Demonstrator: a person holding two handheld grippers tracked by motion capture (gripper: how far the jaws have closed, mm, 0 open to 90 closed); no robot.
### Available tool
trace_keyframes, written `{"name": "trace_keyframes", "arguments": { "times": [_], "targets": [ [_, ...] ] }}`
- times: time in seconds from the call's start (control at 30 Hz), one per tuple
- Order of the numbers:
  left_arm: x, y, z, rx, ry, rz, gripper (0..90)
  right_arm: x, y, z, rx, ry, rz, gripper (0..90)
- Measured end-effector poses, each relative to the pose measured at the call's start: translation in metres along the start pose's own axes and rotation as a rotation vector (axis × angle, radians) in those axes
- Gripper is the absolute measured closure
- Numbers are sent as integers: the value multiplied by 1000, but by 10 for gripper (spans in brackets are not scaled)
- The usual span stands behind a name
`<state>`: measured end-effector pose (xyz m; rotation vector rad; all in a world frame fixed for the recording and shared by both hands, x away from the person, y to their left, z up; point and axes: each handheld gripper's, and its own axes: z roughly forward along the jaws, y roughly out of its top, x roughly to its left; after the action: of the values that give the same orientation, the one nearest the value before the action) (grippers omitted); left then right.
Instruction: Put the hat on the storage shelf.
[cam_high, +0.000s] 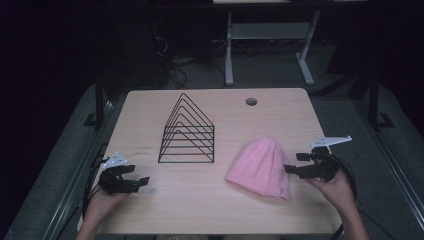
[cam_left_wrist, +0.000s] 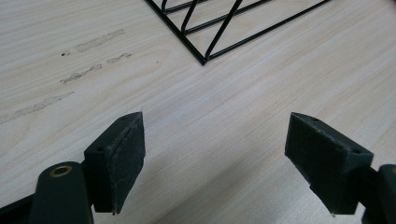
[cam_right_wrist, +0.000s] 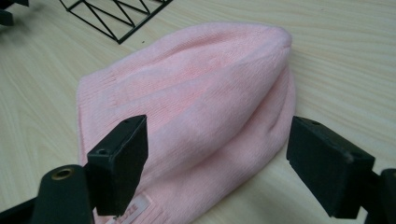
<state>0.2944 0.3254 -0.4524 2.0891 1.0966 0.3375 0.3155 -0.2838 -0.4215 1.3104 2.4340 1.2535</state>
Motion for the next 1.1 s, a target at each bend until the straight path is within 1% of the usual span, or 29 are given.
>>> {"name": "trace_keyframes", "arguments": {
  "times": [0.07, 0.1, 0.13, 0.17, 0.2, 0.33, 0.37, 0.4, 0.43, 0.47, 0.53, 0.57, 0.6, 0.63, 0.67, 0.73, 0.77, 0.8, 0.83, 0.87, 0.93, 0.97, 1.1],
  "targets": [
    [0, 0, -1, -2, -1, -5, 199, -1, 8, 3, 15, 0, -12, 202],
    [0, 0, -1, -3, -1, -7, 199, -2, 11, 4, 12, 3, -16, 202],
    [0, 0, -1, 2, 0, -2, 198, -2, 17, 7, 28, 6, -8, 202],
    [0, -1, -2, -1, -1, -4, 198, -2, 17, 7, 28, 6, -8, 202],
    [0, -1, -2, 0, 0, -4, 199, -3, 21, 8, 35, 11, -4, 202],
    [1, -1, -2, -2, 0, -4, 199, -11, 37, 14, 49, 15, -15, 207],
    [1, -1, -2, -6, 0, -7, 199, -11, 39, 15, 58, 13, -9, 208],
    [1, -1, -2, -5, -1, -8, 199, -13, 43, 17, 61, 11, -17, 209],
    [2, -1, -2, 1, 0, -2, 199, -15, 49, 20, 61, 20, -11, 214],
    [2, -1, -2, 1, 0, -2, 199, -16, 50, 21, 63, 18, -13, 214],
    [2, -2, -2, -4, 0, -17, 199, -17, 53, 22, 66, 17, -6, 218],
    [2, -2, -3, -11, -1, -19, 199, -21, 58, 27, 64, 21, -7, 222],
    [2, -2, -3, -9, 0, -18, 199, -21, 58, 27, 64, 21, -7, 222],
    [3, -2, -4, -8, 0, -16, 199, -24, 61, 31, 73, 20, 6, 227],
    [4, -2, -4, -11, 0, -14, 199, -24, 61, 31, 73, 20, 6, 227],
    [5, -2, -4, -13, -1, -18, 199, -28, 64, 36, 84, 18, 8, 229],
    [5, -2, -4, -12, -4, -24, 199, -32, 68, 41, 95, 12, 9, 249],
    [5, -2, -3, -10, -5, -22, 199, -32, 68, 41, 95, 12, 9, 249],
    [6, -3, -3, -7, -6, -23, 199, -36, 69, 46, 98, 16, 14, 272],
    [6, -2, -3, -6, -6, -23, 199, -36, 69, 46, 98, 16, 14, 272],
    [6, -2, -3, -9, -8, -26, 199, -39, 69, 51, 106, 17, 27, 283],
    [7, -2, -2, -6, -8, -14, 199, -41, 69, 56, 123, 18, 32, 294],
    [7, -2, -1, -6, -11, -12, 200, -44, 69, 62, 136, 20, 44, 310]
  ]
}}
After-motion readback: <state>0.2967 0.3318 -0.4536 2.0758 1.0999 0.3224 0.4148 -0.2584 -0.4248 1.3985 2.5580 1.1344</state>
